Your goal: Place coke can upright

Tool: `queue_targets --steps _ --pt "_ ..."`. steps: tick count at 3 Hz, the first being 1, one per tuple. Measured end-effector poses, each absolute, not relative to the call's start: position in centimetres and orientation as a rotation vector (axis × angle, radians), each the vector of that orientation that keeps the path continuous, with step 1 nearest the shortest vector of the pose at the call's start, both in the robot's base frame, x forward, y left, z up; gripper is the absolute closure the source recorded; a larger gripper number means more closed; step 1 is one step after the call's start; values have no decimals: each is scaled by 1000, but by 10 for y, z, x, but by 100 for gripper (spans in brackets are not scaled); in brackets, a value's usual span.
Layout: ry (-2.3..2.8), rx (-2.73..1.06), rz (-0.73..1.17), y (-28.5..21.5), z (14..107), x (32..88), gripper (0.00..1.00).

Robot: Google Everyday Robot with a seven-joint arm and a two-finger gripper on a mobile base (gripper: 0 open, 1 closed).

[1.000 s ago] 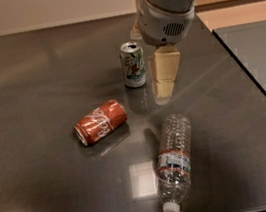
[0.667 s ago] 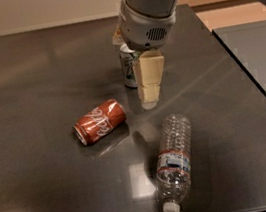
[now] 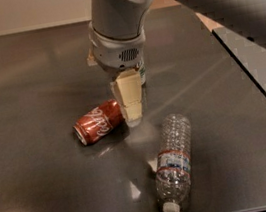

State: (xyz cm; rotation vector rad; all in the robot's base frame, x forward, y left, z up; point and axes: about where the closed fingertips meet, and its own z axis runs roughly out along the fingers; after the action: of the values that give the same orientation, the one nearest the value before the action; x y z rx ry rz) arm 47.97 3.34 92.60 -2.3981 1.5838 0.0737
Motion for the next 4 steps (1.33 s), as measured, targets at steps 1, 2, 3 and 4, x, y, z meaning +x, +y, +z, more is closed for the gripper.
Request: queue_targets --steps 1,2,3,4 --pt "1569 -2493 69 48 900 474 0" --pt "1562 -2568 58 61 879 468 0" --pt "1585 -2613 34 68 862 466 0" --pt "1621 -2644 14 74 849 467 0"
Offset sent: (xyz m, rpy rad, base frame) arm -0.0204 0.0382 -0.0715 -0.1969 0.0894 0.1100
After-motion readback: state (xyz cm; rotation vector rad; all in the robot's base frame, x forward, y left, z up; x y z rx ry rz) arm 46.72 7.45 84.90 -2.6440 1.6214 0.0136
